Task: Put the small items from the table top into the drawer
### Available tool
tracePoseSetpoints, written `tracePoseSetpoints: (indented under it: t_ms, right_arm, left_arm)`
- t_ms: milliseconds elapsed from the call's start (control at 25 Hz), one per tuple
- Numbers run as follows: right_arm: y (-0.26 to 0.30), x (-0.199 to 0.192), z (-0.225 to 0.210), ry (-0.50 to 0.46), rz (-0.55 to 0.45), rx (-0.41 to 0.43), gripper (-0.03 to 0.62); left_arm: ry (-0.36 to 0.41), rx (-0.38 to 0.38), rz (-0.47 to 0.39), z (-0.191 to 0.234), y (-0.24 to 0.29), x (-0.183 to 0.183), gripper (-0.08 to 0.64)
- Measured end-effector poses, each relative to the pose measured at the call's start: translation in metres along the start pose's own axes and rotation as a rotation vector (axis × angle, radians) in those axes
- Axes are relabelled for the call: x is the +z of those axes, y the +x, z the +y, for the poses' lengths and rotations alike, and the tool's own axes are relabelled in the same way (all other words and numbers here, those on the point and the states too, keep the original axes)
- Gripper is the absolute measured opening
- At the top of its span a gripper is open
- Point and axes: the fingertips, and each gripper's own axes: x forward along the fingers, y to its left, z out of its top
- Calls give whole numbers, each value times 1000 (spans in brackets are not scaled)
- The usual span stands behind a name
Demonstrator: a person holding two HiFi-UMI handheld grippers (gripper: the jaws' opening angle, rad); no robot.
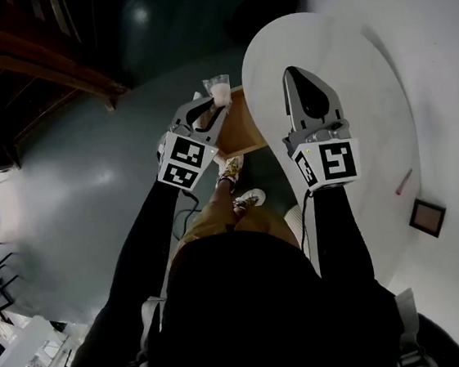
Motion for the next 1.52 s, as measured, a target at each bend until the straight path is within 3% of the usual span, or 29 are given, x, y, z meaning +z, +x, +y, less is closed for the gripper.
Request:
tracePoseSetpoints:
  t_ms: [280,520,640,880,1520]
  right_arm:
    - [-5,-5,-2,-10,30,-20,28]
    - [-10,-10,-7,-9,52,-41,28]
    - [-13,-10,-7,-10,59,-48,28]
    - [-20,-13,-12,-2,77,-64,28]
    - [-32,-18,-18,3,82,-83,28]
  left_arm:
    - [-25,-28,187,-12,33,-74,104]
    - [-82,-110,380,-28,53,-124,113]
    - [-74,-144,461,-37,59,-144,140]
    - [-84,-96,457,-34,60,-148,195]
    - [-97,-92,470,-42,61,-153,195]
